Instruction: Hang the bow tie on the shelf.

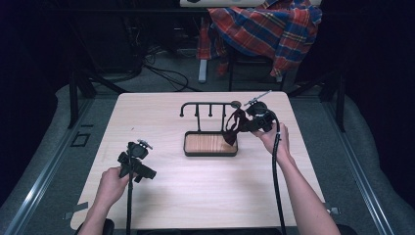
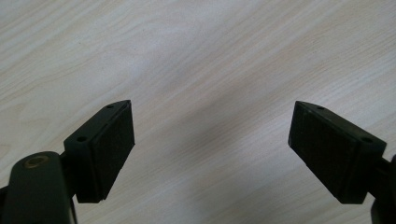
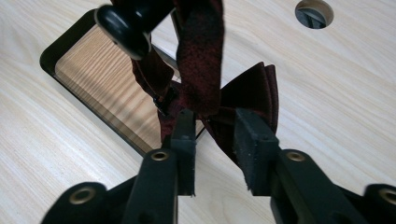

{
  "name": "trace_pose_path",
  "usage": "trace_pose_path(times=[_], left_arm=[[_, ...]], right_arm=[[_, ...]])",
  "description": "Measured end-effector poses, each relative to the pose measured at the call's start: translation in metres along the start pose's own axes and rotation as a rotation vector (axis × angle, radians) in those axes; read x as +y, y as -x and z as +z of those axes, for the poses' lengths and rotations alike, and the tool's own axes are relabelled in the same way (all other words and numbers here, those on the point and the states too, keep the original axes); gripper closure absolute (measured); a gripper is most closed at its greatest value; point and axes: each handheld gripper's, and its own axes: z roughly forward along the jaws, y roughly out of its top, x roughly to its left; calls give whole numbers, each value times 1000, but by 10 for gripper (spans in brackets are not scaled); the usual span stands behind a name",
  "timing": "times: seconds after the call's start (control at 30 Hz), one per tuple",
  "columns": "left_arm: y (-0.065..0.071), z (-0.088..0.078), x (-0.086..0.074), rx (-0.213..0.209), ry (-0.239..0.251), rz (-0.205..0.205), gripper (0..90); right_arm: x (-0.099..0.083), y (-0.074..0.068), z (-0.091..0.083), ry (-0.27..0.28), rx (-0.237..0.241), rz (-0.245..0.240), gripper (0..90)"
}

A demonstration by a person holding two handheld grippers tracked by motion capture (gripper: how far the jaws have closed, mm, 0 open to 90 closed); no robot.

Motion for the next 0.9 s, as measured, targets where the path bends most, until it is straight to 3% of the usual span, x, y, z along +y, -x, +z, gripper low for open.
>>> trace_pose_path(times=[0.23, 0.3, 0.33, 0.67, 0.9], left_arm=[[0, 0, 0, 3, 2, -3, 145], [0, 0, 0, 2, 1, 0, 146], [0, 0, 0, 3, 1, 4, 146], [0, 0, 0, 3, 5, 3, 146], [1, 0, 0, 3, 5, 3, 147]], right_arm=[[-4, 2, -9, 7, -2, 11, 572], [-6, 2, -12, 5, 1, 5, 525], [-7, 1, -15, -11, -1, -8, 455], [-17, -6, -34, -16, -7, -51, 245], [-27, -15, -45, -36, 3, -76, 166]])
